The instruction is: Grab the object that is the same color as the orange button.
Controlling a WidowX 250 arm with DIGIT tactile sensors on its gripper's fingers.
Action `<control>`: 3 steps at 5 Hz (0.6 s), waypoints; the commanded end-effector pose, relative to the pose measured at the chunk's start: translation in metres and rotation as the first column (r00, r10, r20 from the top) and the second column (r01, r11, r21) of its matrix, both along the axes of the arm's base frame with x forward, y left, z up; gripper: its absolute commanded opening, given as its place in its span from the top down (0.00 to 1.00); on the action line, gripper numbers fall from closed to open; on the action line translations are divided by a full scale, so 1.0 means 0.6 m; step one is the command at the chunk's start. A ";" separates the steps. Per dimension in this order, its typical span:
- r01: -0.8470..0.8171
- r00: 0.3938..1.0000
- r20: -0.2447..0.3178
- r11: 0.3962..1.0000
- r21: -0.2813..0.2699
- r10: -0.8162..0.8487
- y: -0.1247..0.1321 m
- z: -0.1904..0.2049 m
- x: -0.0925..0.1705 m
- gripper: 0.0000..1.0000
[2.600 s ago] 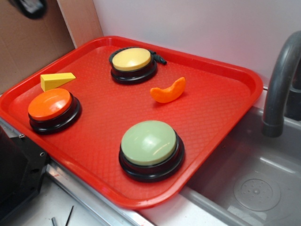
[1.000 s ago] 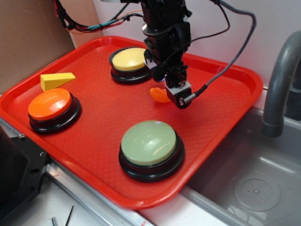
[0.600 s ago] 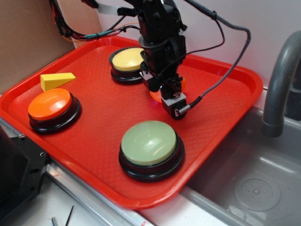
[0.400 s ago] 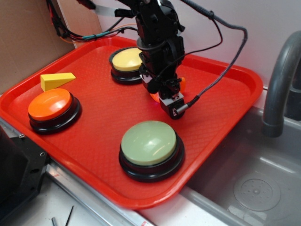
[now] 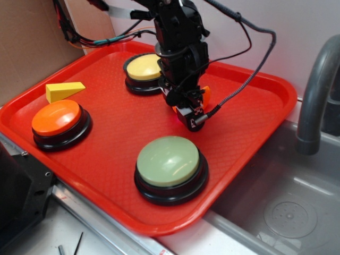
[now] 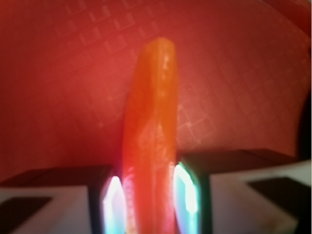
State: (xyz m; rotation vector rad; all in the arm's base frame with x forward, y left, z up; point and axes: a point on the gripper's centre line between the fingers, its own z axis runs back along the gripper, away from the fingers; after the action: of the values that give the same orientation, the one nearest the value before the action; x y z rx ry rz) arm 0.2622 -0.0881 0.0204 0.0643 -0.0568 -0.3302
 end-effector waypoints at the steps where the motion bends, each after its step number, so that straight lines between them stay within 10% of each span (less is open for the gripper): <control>1: -0.026 0.996 0.086 0.999 -0.047 0.030 0.028 0.143 -0.017 1.00; 3: -0.231 0.962 0.125 0.967 -0.110 0.244 0.046 0.308 -0.079 1.00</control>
State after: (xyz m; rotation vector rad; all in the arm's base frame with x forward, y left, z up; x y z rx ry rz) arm 0.2150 -0.0640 0.1969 0.0120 -0.1490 -0.0880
